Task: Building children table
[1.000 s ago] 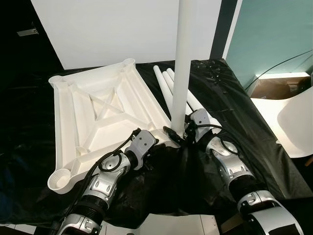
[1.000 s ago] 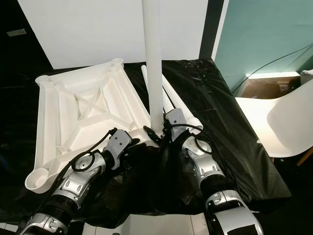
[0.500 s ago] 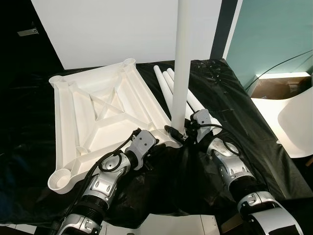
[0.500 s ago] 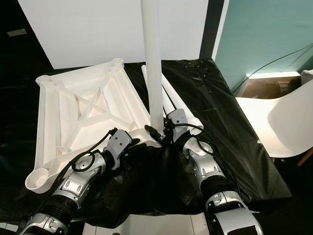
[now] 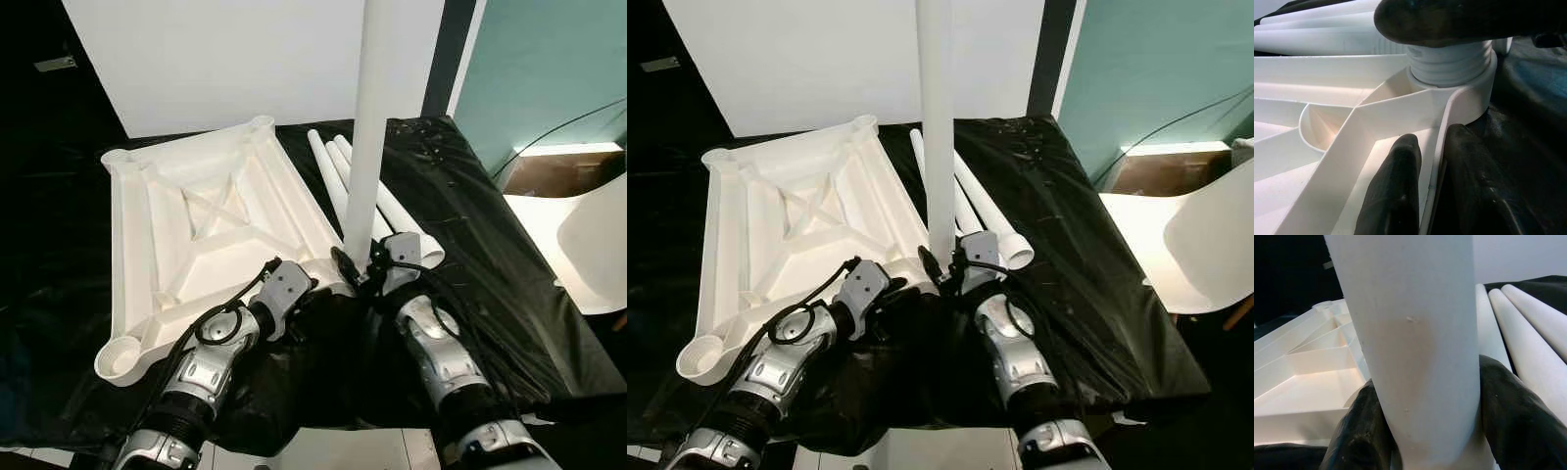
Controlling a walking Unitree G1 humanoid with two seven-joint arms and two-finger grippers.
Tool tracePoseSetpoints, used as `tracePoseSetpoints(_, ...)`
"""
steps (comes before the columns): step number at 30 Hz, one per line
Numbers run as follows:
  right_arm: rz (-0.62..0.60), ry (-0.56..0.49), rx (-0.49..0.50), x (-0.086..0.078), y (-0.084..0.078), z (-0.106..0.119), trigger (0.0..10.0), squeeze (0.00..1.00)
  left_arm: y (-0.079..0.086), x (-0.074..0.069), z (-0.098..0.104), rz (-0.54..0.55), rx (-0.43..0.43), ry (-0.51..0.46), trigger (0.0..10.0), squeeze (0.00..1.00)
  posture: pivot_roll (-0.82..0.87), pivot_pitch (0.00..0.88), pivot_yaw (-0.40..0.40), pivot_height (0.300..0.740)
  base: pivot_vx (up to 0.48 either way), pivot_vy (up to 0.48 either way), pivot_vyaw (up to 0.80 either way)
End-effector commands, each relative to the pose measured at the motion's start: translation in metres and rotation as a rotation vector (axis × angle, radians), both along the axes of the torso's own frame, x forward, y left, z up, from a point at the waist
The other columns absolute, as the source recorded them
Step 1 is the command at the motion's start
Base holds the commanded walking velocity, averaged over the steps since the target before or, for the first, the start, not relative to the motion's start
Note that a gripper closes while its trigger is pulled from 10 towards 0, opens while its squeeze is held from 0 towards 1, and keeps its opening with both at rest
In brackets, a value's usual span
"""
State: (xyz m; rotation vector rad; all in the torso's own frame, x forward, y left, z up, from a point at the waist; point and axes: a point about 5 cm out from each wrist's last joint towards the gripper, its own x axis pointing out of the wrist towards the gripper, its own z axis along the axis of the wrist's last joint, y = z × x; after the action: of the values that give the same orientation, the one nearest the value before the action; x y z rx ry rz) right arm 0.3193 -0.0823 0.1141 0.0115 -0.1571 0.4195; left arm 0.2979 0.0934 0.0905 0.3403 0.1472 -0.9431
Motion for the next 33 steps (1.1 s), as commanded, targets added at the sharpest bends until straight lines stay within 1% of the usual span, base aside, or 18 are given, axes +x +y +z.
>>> tracePoseSetpoints(1, -0.153, -0.047, 0.043, 0.008, -0.011, 0.010, 0.0, 0.00, 0.001, -0.014, -0.028, -0.036, 0.059, 0.136, 10.0, 0.00, 0.02, 0.000, 0.027, 0.740, 0.000, 0.000, 0.00)
tracePoseSetpoints(3, -0.153, -0.047, 0.043, 0.008, -0.011, 0.010, 0.0, 0.00, 0.001, -0.014, -0.028, -0.036, 0.059, 0.136, 10.0, 0.00, 0.02, 0.000, 0.027, 0.740, 0.000, 0.000, 0.00)
tracePoseSetpoints(4, -0.176, -0.032, 0.027, 0.007, -0.010, 0.007, 4.6, 0.00, 0.001, -0.014, -0.029, -0.035, 0.059, 0.137, 10.0, 0.00, 0.02, 0.000, 0.026, 0.740, 0.000, 0.000, 0.00)
tracePoseSetpoints(5, -0.156, -0.025, 0.006, 0.006, -0.006, 0.005, 10.0, 0.00, 0.001, -0.015, -0.029, -0.036, 0.060, 0.138, 10.0, 0.00, 0.02, 0.000, 0.026, 0.740, 0.000, 0.000, 0.00)
tracePoseSetpoints(8, -0.100, -0.030, -0.021, 0.005, -0.001, 0.006, 10.0, 0.00, 0.000, -0.015, -0.030, -0.035, 0.058, 0.140, 10.0, 0.00, 0.01, 0.000, 0.026, 0.740, 0.000, 0.000, 0.00)
tracePoseSetpoints(9, -0.039, -0.018, -0.017, 0.006, 0.003, 0.007, 10.0, 1.00, 0.000, -0.015, -0.029, -0.035, 0.057, 0.139, 10.0, 0.00, 0.01, 0.000, 0.024, 0.740, 0.000, 0.000, 0.00)
tracePoseSetpoints(10, -0.039, -0.018, -0.017, 0.006, 0.003, 0.007, 10.0, 1.00, 0.000, -0.015, -0.029, -0.035, 0.057, 0.139, 10.0, 0.00, 0.01, 0.000, 0.024, 0.740, 0.000, 0.000, 0.00)
tracePoseSetpoints(13, 0.067, -0.021, -0.027, 0.006, 0.008, 0.011, 10.0, 1.00, -0.001, -0.014, -0.029, -0.036, 0.055, 0.138, 10.0, 0.00, 0.00, 0.000, 0.024, 0.740, 0.000, 0.000, 0.00)
tracePoseSetpoints(14, 0.210, -0.030, -0.081, 0.007, 0.011, 0.014, 10.0, 0.00, -0.003, -0.014, -0.028, -0.038, 0.053, 0.137, 10.0, 0.00, 0.00, 0.000, 0.022, 0.740, 0.000, 0.000, 0.00)
tracePoseSetpoints(15, 0.210, -0.030, -0.081, 0.007, 0.011, 0.014, 10.0, 0.00, -0.003, -0.014, -0.028, -0.038, 0.053, 0.137, 10.0, 0.00, 0.00, 0.000, 0.022, 0.740, 0.000, 0.000, 0.00)
tracePoseSetpoints(17, 0.389, -0.006, -0.165, 0.007, 0.004, 0.015, 10.0, 0.00, -0.004, -0.013, -0.028, -0.039, 0.051, 0.137, 10.0, 0.00, 0.00, 0.000, 0.020, 0.740, 0.000, 0.000, 0.00)
tracePoseSetpoints(18, 0.389, -0.006, -0.165, 0.007, 0.004, 0.015, 10.0, 0.00, -0.004, -0.013, -0.028, -0.039, 0.051, 0.137, 10.0, 0.00, 0.00, 0.000, 0.020, 0.740, 0.000, 0.000, 0.00)
tracePoseSetpoints(23, 0.580, 0.050, -0.324, 0.004, -0.013, 0.009, 10.0, 0.00, -0.003, -0.015, -0.030, -0.038, 0.052, 0.141, 10.0, 0.00, 0.00, 0.000, 0.021, 0.740, 0.000, 0.000, 0.00)
tracePoseSetpoints(29, 0.605, 0.050, -0.388, 0.007, -0.019, 0.011, 10.0, 0.00, -0.004, -0.014, -0.030, -0.040, 0.054, 0.141, 10.0, 0.00, 0.00, 0.000, 0.017, 0.740, 0.000, 0.000, 0.00)
tracePoseSetpoints(30, 0.599, 0.048, -0.395, 0.009, -0.019, 0.012, 6.2, 0.00, -0.004, -0.013, -0.030, -0.040, 0.056, 0.138, 10.0, 0.00, 0.00, 0.000, 0.018, 0.740, 0.000, 0.000, 0.00)
tracePoseSetpoints(31, 0.595, 0.051, -0.397, 0.010, -0.019, 0.012, 3.7, 0.00, -0.003, -0.012, -0.029, -0.040, 0.057, 0.135, 10.0, 0.00, 0.00, 0.000, 0.017, 0.740, 0.000, 0.000, 0.00)
tracePoseSetpoints(32, 0.595, 0.051, -0.397, 0.010, -0.019, 0.012, 3.7, 0.00, -0.003, -0.012, -0.029, -0.040, 0.057, 0.135, 10.0, 0.00, 0.00, 0.000, 0.017, 0.740, 0.000, 0.000, 0.00)
tracePoseSetpoints(33, 0.593, 0.062, -0.394, 0.010, -0.018, 0.010, 1.7, 0.00, -0.003, -0.011, -0.028, -0.040, 0.058, 0.133, 10.0, 0.00, 0.00, 0.000, 0.017, 0.740, 0.000, 0.000, 0.00)
